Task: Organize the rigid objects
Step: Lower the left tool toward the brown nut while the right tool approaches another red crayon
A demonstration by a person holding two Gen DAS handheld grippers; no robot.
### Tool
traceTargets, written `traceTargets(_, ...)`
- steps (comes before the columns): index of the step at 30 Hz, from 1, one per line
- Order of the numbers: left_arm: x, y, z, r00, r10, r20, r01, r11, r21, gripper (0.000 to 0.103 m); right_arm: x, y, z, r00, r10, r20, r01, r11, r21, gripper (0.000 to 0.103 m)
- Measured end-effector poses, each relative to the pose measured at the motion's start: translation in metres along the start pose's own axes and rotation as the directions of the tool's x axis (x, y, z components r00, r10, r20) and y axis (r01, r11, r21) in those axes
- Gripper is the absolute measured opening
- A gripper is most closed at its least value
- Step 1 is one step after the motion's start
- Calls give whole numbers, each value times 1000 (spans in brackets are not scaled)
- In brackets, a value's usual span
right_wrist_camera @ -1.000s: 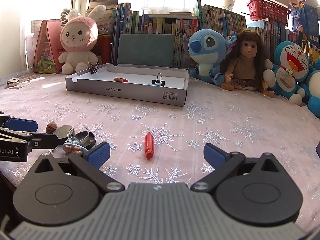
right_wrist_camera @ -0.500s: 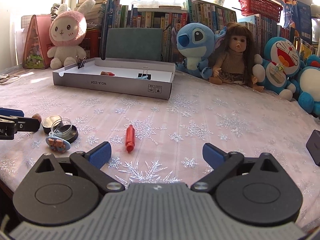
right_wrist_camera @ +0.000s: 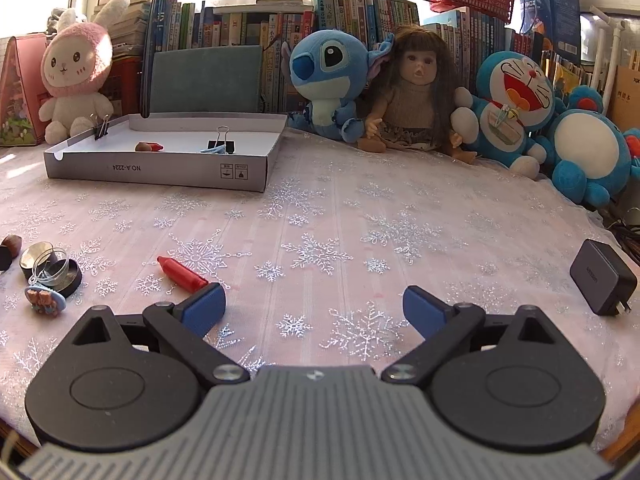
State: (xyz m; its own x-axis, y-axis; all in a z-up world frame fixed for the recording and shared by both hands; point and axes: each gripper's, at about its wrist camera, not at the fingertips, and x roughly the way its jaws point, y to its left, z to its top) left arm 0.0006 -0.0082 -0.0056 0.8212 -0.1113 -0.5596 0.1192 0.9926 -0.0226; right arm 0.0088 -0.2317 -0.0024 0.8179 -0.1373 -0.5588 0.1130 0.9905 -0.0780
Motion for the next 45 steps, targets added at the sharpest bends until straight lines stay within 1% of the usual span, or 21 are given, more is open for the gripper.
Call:
traceTargets(2,1,-1,0,1000,-2,-3,2,1000,-6,42,-1,-1,0,1000,-1,-4,1,1000,23,96)
traceTargets(5,2,0,1,1000,-5,-3,5,1000,-15,41,-8,2,0,1000,26,9,-26,999,30,95)
traceTargets(8,3,0,1,1000,-4,-4,4,1000,-18,41,-15,8,1,997,67,24,-67,998,7,95)
traceTargets(10,3,-1,2,1000,1,-5,-1,1000,-13,41,-16,14,2,996,83,30,-82,996,-31,95)
traceTargets(12,3,-2,1,1000,6,-4,-6,1000,-10,41,-13,20,3,997,65,31,-62,996,-69,95)
traceTargets(14,3,-2,1,1000,9,-4,-9,1000,-10,42,-7,22,3,999,46,21,-44,996,-83,95)
traceTargets(17,3,-2,1,1000,9,-2,-9,1000,-16,42,2,18,4,999,41,2,-40,997,-60,95)
traceTargets(23,4,4,2,1000,28,4,-28,999,-33,42,12,13,6,1000,-4,12,5,999,-53,95)
traceTargets(26,4,7,2,999,37,5,-36,998,-47,42,12,11,7,1000,0,7,0,999,-43,95)
traceTargets(27,4,8,2,999,37,6,-37,998,-49,42,11,12,7,1000,8,12,-7,999,-48,95)
traceTargets(30,4,9,1,999,44,8,-43,998,-44,42,4,14,5,997,68,26,-66,996,-60,95)
traceTargets(32,5,9,2,999,52,11,-52,998,-43,42,-1,18,5,992,120,38,-117,990,-77,95)
traceTargets(35,7,11,2,998,68,13,-68,996,-53,42,-5,27,5,985,166,51,-160,981,-113,95)
traceTargets(40,6,11,2,997,74,15,-73,996,-57,43,4,38,10,982,188,34,-182,975,-126,95)
traceTargets(42,6,9,1,997,74,19,-73,996,-47,43,8,40,12,981,193,23,-189,975,-121,92)
traceTargets(45,5,5,-1,997,69,22,-68,997,-35,44,12,41,12,980,198,9,-196,974,-111,86)
